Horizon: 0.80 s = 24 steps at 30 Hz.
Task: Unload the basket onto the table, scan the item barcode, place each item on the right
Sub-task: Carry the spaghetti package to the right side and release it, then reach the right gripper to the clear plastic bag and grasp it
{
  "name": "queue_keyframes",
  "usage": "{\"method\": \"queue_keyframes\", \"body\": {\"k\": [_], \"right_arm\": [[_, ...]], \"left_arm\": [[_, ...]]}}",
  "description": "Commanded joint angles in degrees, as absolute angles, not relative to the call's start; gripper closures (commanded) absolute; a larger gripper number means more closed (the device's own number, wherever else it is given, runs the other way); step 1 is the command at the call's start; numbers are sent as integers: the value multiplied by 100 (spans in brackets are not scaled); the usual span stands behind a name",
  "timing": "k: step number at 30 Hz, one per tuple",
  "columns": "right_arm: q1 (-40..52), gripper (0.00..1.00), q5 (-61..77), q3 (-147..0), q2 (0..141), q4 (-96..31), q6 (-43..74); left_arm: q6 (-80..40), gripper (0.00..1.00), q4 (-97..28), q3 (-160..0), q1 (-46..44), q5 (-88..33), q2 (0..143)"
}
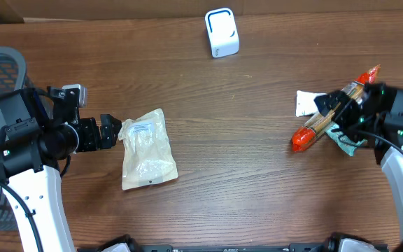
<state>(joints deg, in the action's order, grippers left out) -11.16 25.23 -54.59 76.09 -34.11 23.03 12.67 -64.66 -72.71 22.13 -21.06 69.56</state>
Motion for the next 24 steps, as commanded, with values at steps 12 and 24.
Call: {"method": "queue_keyframes", "body": {"k": [12,24], "right_arm": [[1319,0,3358,-6410,8014,-2268,1861],[2847,5,4571,-6576,10377,-1634,2169]], "left_arm": [[1417,1,-6445,-7290,2193,-2189,6969],[1417,1,-6445,-7290,2193,-2189,6969]]}}
